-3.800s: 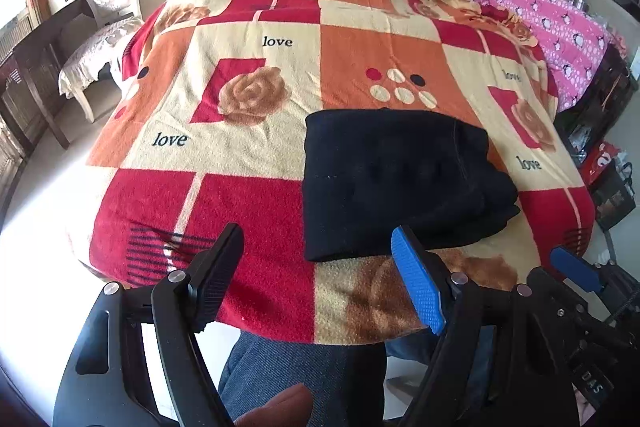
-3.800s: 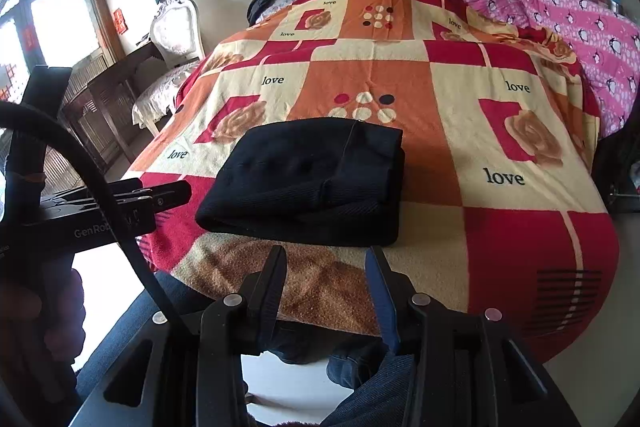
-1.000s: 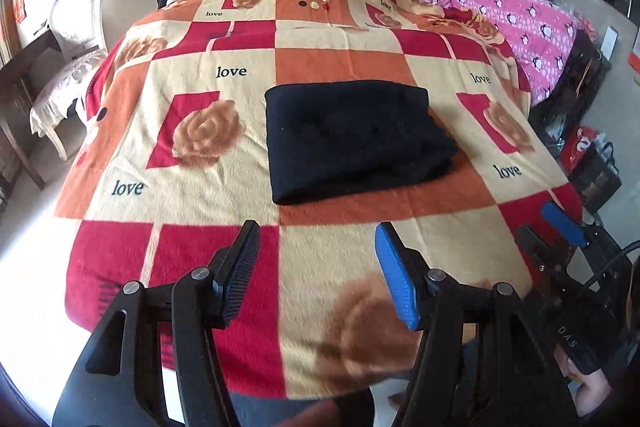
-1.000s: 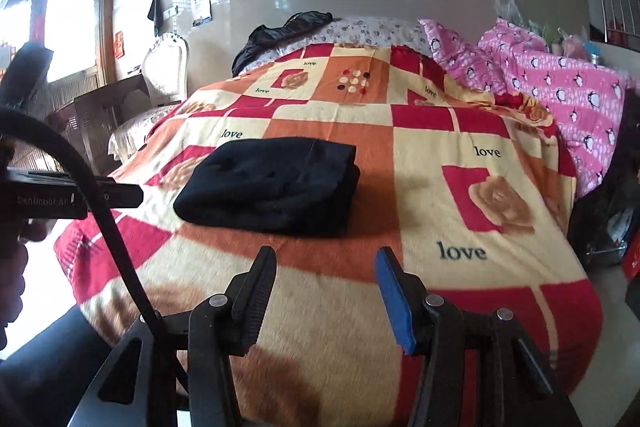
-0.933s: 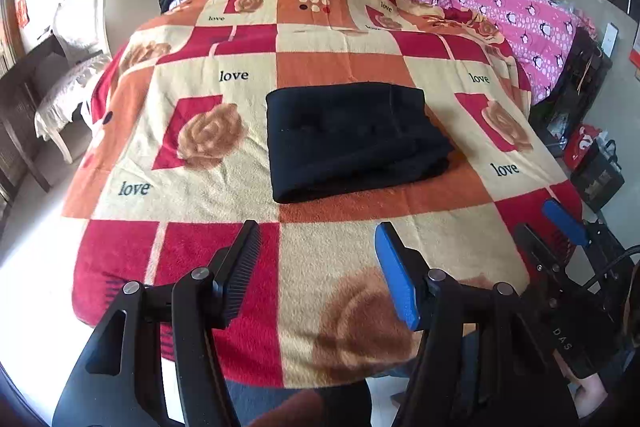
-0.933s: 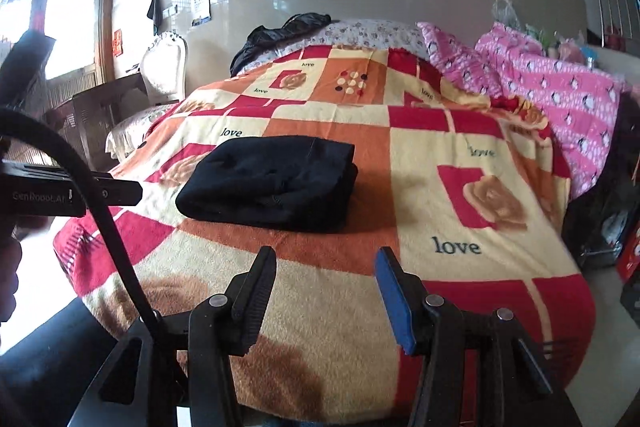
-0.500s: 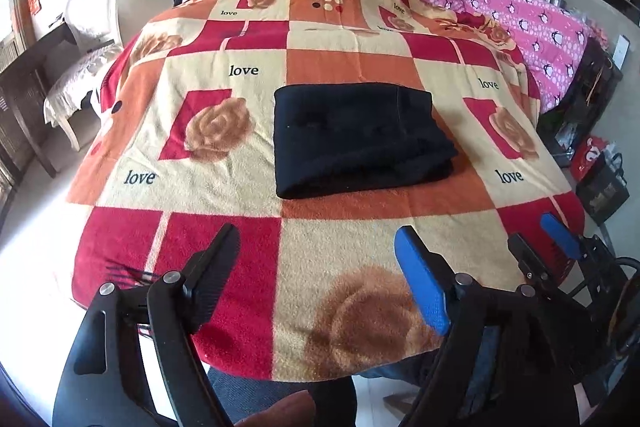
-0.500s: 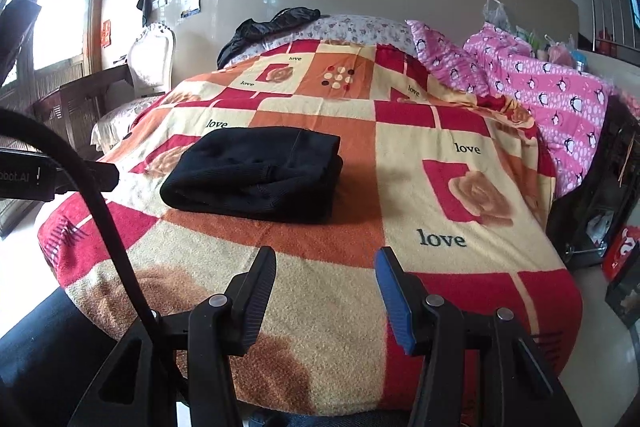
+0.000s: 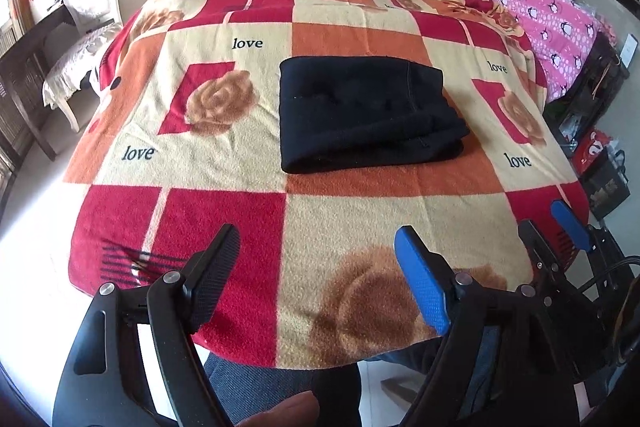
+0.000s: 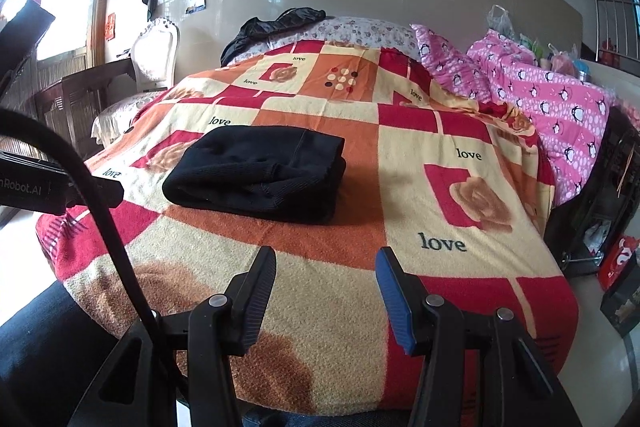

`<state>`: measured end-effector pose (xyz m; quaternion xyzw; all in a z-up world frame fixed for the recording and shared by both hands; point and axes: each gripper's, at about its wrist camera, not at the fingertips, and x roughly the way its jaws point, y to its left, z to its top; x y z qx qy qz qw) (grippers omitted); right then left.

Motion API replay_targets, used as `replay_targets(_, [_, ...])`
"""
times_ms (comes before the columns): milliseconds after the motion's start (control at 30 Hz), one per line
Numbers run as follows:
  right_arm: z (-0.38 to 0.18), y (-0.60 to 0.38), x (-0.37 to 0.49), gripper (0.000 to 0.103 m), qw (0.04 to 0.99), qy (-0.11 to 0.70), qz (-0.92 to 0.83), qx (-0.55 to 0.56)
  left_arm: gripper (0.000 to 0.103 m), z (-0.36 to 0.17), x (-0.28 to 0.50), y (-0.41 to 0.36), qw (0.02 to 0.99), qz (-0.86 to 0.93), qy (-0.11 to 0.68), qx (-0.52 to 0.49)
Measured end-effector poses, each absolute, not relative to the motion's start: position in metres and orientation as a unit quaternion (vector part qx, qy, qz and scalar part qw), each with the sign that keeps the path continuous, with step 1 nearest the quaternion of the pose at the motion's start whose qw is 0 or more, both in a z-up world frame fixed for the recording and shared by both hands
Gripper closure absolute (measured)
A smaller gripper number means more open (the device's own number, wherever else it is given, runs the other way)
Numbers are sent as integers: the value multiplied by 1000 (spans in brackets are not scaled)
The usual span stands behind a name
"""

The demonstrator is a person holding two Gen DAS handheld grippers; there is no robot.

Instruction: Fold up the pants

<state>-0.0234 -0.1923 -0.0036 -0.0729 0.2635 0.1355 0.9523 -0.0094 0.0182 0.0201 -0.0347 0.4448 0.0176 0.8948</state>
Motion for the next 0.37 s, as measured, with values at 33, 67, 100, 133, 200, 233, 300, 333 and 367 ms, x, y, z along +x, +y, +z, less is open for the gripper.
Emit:
replay_targets(33, [-3, -193, -23, 53, 952, 263, 136, -72, 23, 20, -9, 19, 894, 17, 446, -36])
replay_targets(67, [-4, -192, -23, 53, 952, 264, 136, -72, 23, 19, -9, 19, 894, 17, 447, -37])
replay_targets(100, [-4, -192, -23, 53, 952, 264, 136, -72, 23, 19, -9, 19, 892, 15, 450, -40])
replay_targets(133, [-4, -192, -23, 53, 952, 265, 136, -73, 23, 18, -9, 20, 891, 9, 452, -46])
replay_targets(200, [-4, -191, -23, 53, 952, 264, 136, -75, 23, 17, -12, 23, 891, -8, 449, -68])
replay_targets(233, [-4, -191, -23, 53, 952, 264, 137, -75, 23, 18, -13, 24, 893, -7, 444, -71])
replay_targets(300, [-4, -191, -23, 53, 952, 264, 136, -75, 23, 20, -15, 21, 901, 5, 432, -49])
replay_targets(333, [-4, -191, -24, 53, 952, 264, 137, -75, 23, 21, -15, 20, 902, 6, 431, -43])
replay_targets(367, [-3, -191, -24, 53, 952, 264, 137, -74, 23, 21, -15, 19, 899, 2, 435, -44])
